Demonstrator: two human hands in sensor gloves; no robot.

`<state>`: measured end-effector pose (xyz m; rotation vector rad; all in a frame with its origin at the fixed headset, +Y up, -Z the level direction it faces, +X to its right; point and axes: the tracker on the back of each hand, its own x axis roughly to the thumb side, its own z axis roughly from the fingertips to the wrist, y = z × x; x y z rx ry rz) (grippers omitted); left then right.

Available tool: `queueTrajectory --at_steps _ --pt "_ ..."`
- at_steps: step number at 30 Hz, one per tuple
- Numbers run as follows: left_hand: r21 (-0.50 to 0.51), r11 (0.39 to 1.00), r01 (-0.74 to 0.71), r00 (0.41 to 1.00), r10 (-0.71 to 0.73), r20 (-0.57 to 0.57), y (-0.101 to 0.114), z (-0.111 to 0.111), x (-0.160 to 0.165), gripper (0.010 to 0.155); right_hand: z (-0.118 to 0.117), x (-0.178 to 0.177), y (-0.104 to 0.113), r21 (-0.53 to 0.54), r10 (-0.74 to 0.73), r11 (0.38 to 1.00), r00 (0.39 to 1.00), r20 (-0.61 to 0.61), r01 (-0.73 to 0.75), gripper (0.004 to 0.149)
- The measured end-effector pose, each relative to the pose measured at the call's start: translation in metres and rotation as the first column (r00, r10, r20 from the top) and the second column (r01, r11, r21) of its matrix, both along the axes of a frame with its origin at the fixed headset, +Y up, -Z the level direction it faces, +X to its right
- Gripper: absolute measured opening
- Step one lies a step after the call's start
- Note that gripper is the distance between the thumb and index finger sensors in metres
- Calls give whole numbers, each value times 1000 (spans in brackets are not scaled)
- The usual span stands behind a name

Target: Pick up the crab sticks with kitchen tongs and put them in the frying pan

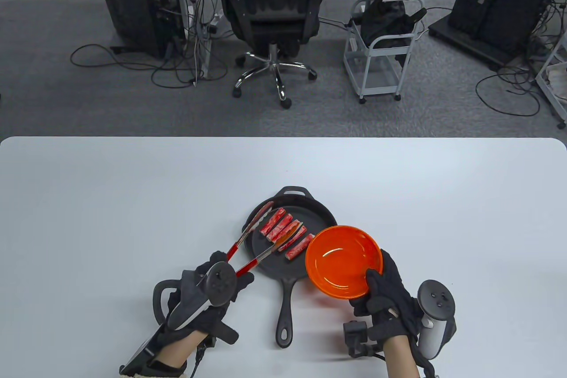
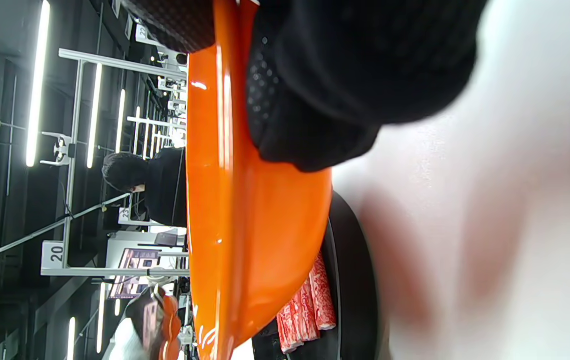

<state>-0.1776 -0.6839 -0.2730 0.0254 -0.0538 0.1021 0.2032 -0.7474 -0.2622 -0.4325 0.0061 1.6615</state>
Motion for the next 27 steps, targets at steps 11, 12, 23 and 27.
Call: queueTrajectory --at_steps 11,12,23,27 --pt "-5 1000 7 999 -8 -32 -22 5 -15 95 1 23 -5 -9 -34 999 992 118 35 62" --pt "-6 1000 7 1000 -8 -30 -23 6 -15 95 2 28 -6 -23 -25 999 990 142 29 61" --pt "-4 1000 0 1000 0 -19 -23 11 -17 95 2 60 -31 -168 68 986 956 286 -20 58" --pt "-9 1000 -3 1000 3 -27 -25 10 -20 95 -1 58 -34 -196 91 980 960 263 -39 58"
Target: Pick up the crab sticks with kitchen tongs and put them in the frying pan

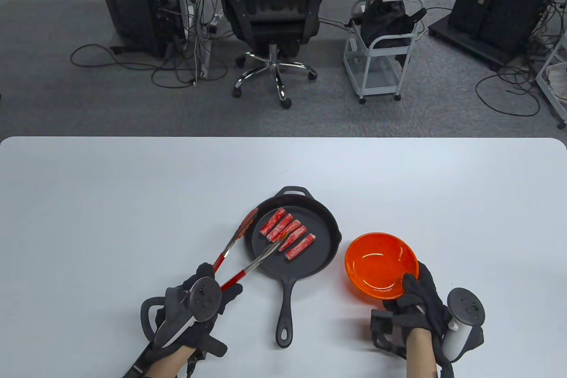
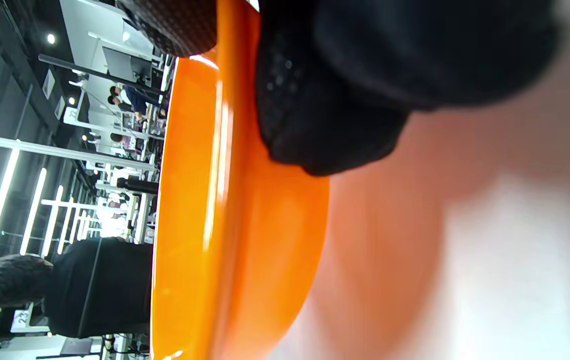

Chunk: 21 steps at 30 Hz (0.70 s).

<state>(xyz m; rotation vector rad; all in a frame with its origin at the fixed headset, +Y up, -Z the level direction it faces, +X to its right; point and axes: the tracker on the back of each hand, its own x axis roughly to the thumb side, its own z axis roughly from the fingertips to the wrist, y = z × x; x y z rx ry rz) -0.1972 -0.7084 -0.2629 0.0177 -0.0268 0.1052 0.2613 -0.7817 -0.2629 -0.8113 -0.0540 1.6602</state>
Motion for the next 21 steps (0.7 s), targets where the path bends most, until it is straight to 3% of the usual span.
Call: queueTrajectory --at_steps 5,21 --pt "-9 1000 -7 1000 7 -3 -1 1 -3 96 0 -3 0 -32 5 999 1000 -17 -6 58" --pt "-21 1000 -18 1000 18 -7 -2 2 -4 96 -2 -3 4 -95 210 973 977 -36 -212 62"
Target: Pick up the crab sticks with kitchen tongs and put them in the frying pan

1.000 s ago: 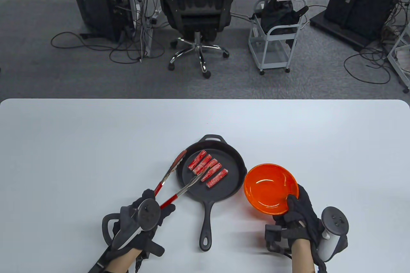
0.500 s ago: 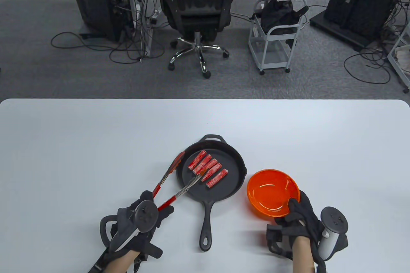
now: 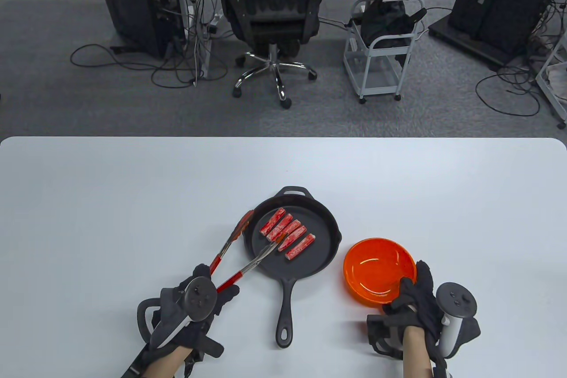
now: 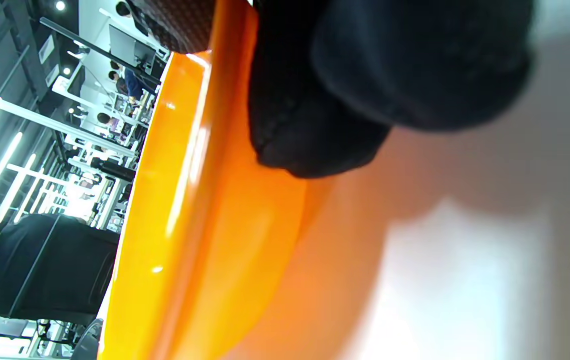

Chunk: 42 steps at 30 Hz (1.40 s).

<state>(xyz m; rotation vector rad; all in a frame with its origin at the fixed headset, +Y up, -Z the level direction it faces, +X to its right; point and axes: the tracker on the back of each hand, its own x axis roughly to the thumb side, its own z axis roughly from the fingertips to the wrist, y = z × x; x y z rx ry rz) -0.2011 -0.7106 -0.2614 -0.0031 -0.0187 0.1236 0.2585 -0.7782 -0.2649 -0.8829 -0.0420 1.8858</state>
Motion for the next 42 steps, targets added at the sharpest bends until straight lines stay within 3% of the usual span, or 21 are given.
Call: queueTrajectory --at_steps 5,14,23,28,33,38,40,42 --pt "-8 1000 4 1000 -4 2 0 0 1 96 -2 -2 6 -32 143 989 989 -36 -144 61" --pt "-17 1000 -3 1000 3 -2 0 -1 -1 96 -4 -2 8 -20 136 990 985 -106 -139 64" --pt "-28 1000 -6 1000 6 -1 0 -2 -3 97 -8 -5 14 -20 317 944 924 -212 -328 68" --pt "-27 1000 -6 1000 6 -2 0 -2 -4 97 -5 -12 30 -46 570 796 774 -276 -603 76" --pt "-21 1000 -5 1000 5 -1 0 -3 -4 97 0 -22 50 61 734 665 635 -242 -745 76" --pt "-18 1000 -5 1000 5 -2 0 -3 -5 97 8 -40 72 306 890 454 438 -125 -836 65" --pt "-17 1000 -6 1000 6 -3 0 -3 -5 97 11 -49 76 423 898 434 421 -129 -795 63" --pt "-17 1000 -6 1000 6 -5 0 -3 -5 97 12 -58 78 500 894 445 397 -207 -743 64"
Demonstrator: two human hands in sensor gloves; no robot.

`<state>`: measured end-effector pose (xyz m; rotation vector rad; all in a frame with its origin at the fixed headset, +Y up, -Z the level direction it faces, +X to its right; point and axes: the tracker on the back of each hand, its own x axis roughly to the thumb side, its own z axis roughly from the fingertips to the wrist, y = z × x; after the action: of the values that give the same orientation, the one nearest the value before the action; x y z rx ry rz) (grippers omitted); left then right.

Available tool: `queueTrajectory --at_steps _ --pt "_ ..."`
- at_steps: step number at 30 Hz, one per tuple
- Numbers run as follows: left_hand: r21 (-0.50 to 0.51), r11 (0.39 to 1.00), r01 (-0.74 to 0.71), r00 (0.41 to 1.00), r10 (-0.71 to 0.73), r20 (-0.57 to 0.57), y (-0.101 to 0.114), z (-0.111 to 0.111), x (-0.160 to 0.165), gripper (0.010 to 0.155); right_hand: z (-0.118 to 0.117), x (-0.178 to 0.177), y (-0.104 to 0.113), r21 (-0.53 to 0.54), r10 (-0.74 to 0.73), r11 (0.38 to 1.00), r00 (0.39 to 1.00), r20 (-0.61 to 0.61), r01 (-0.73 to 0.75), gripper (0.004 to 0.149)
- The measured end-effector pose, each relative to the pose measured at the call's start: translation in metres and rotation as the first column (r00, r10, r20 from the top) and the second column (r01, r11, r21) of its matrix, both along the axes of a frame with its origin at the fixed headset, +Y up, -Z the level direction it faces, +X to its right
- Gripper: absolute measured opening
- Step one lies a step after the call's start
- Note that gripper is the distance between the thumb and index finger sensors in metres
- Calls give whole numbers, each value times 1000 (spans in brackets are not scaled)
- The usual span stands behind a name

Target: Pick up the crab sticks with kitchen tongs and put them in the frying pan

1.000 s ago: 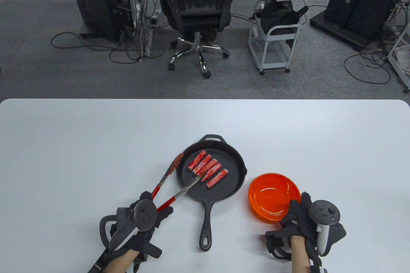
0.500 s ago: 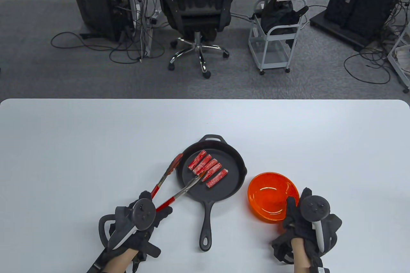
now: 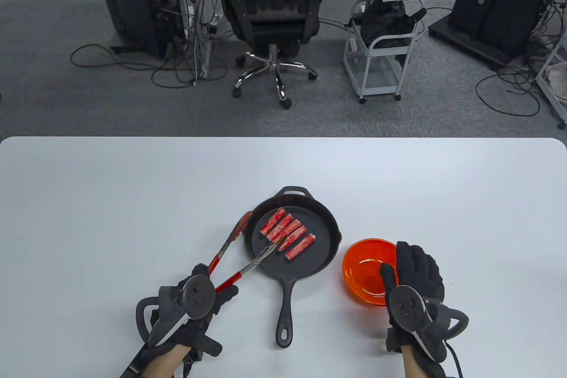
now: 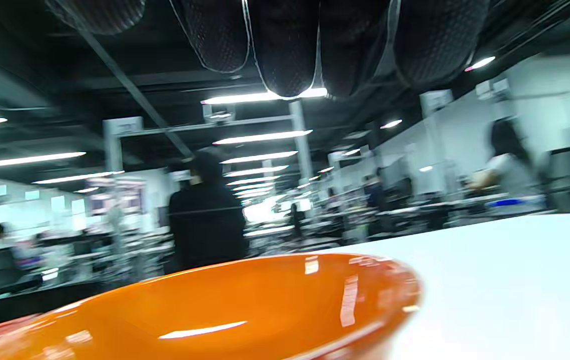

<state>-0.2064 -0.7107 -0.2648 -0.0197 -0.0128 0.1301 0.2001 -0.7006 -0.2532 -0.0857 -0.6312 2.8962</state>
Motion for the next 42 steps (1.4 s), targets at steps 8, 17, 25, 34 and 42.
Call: queueTrajectory --at_steps 8,17,25,34,42 --pt "-2 1000 0 1000 0 -11 0 -1 -2 97 -2 -22 -5 -170 109 975 976 -188 -142 82" --pt "-8 1000 13 995 -14 -103 1 -8 -19 91 -3 -30 -5 -167 89 978 975 -204 -124 82" --pt "-75 997 19 979 -34 -201 -9 -18 -37 90 -1 -28 -4 -145 62 985 978 -198 -92 80" --pt "-192 980 50 961 -100 -257 -30 -27 -45 89 -3 -32 -6 -159 79 981 977 -198 -111 79" --pt "-274 959 72 963 -138 -231 -45 -33 -40 90 -3 -33 -8 -178 47 980 977 -207 -85 80"
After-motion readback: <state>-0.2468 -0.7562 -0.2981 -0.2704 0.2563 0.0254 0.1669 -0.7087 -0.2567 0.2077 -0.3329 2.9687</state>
